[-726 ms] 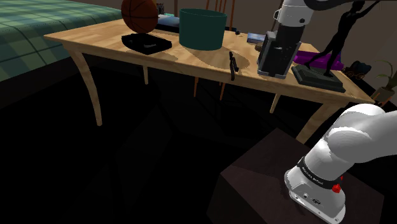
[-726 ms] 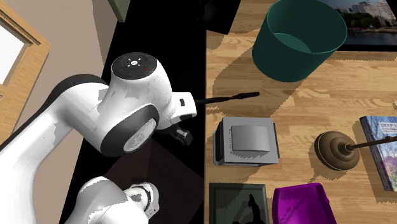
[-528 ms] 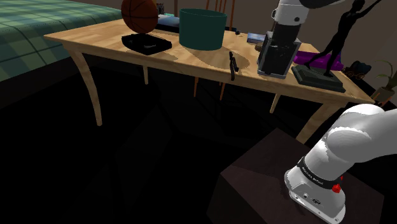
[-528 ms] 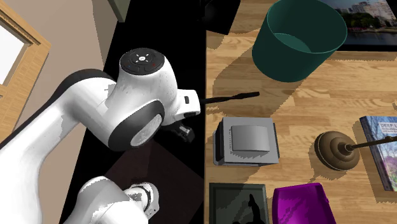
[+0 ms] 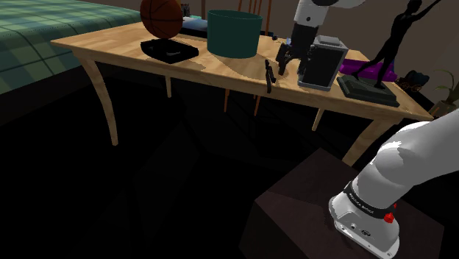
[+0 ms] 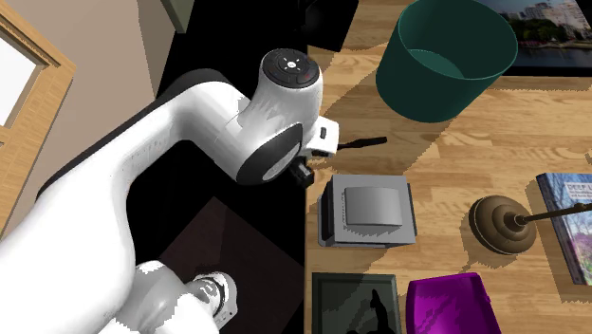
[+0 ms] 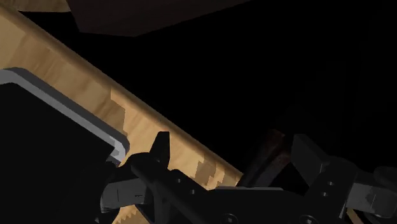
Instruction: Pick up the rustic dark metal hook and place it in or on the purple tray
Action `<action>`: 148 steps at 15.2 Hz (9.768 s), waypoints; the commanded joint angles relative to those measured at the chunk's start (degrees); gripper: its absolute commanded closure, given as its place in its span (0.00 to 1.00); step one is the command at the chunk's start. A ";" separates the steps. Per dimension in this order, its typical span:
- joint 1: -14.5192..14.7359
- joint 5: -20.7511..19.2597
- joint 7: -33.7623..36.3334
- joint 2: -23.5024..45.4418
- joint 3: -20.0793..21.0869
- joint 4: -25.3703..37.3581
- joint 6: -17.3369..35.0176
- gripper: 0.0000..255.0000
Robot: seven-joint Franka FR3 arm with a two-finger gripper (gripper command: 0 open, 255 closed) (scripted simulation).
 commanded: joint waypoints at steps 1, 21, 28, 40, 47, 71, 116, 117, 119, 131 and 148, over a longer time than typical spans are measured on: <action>-0.93 1.60 4.09 4.14 -0.05 3.12 2.00 0.00; -4.42 8.07 17.22 20.27 -2.26 11.14 14.36 0.00; -4.42 8.07 17.22 20.27 -2.26 11.14 14.35 1.00; -4.48 7.73 17.90 19.58 -2.32 14.23 10.63 1.00; -4.56 7.36 18.78 19.13 -2.40 19.10 5.37 1.00; -4.75 6.91 21.51 22.21 -2.74 40.60 -12.86 1.00; -34.17 15.00 -33.25 42.29 -31.73 62.04 -26.61 1.00; -33.84 14.70 -33.32 41.79 -31.72 60.56 -25.58 1.00; -33.25 14.17 -33.46 40.90 -31.67 57.77 -23.58 1.00; -32.25 13.29 -33.70 39.33 -31.55 52.46 -19.67 0.00; -36.12 16.38 -34.08 44.70 -32.11 67.01 -29.62 0.00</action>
